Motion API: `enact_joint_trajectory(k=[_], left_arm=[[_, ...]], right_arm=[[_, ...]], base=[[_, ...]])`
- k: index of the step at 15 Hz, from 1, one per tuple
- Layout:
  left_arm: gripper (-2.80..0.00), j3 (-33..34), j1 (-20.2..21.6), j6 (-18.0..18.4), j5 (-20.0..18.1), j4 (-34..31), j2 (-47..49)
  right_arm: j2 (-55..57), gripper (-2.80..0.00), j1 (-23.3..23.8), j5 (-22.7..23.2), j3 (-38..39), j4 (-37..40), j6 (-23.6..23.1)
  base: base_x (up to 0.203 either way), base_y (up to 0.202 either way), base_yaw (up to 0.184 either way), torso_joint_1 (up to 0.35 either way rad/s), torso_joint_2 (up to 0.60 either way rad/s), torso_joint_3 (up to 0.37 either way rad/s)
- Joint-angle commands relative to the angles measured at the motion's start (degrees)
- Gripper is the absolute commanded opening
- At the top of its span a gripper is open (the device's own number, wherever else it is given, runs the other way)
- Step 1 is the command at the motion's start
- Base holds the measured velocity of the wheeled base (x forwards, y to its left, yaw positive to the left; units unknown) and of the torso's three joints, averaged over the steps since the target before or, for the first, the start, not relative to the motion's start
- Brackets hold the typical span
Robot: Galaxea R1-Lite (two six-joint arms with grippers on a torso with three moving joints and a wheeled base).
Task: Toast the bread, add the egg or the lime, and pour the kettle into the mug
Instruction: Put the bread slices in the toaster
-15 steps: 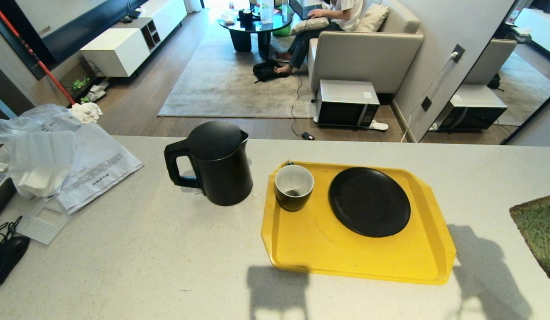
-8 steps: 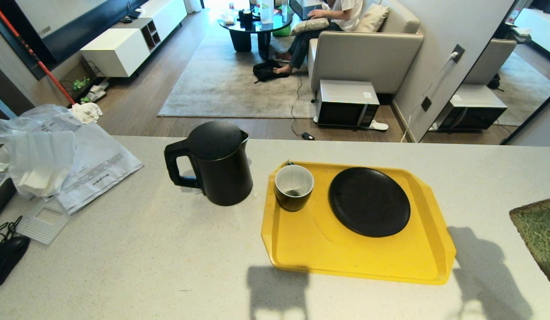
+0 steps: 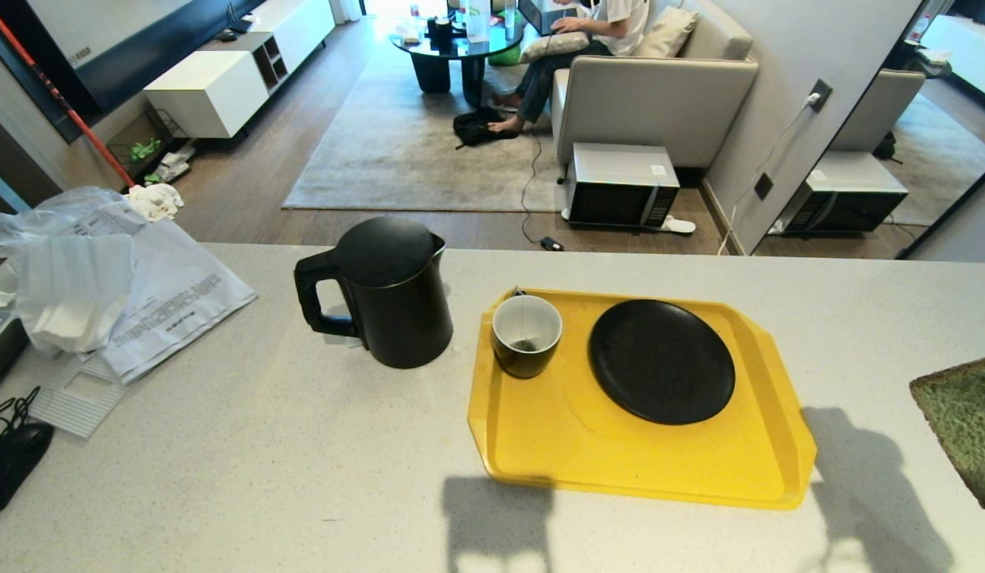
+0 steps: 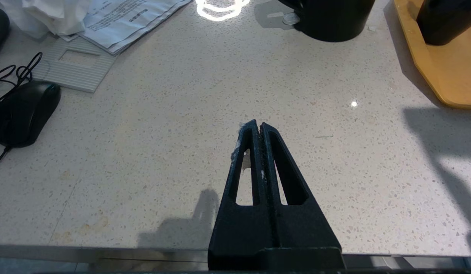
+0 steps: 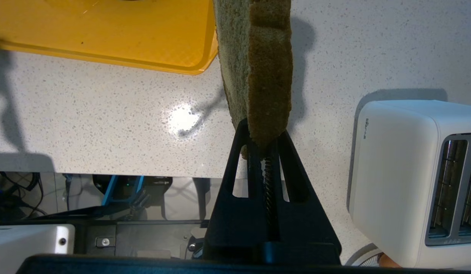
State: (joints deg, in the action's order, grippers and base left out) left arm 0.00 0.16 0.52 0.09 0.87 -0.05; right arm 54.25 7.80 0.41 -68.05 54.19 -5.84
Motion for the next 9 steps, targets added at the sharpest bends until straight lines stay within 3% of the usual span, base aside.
enact_joint_trajectory(k=[1,3,9], left_arm=[[-2.80,0.0,0.0,0.0,0.0,0.0,0.0],[-2.80,0.0,0.0,0.0,0.0,0.0,0.0],[-2.80,0.0,0.1,0.0,0.0,0.0,0.0]], right_arm=[[0.1,-2.80,0.0,0.0,0.0,0.3,0.0],[0.1,-2.80,0.0,0.0,0.0,0.3,0.0],[0.0,-2.80,0.0,0.0,0.0,0.3,0.0]], base=[[0.000,0.000,0.000,0.000,0.00,0.000],[-0.049,0.000,0.000,0.009,0.00,0.001],[-0.190,0.000,-0.001,0.000,0.00,0.005]])
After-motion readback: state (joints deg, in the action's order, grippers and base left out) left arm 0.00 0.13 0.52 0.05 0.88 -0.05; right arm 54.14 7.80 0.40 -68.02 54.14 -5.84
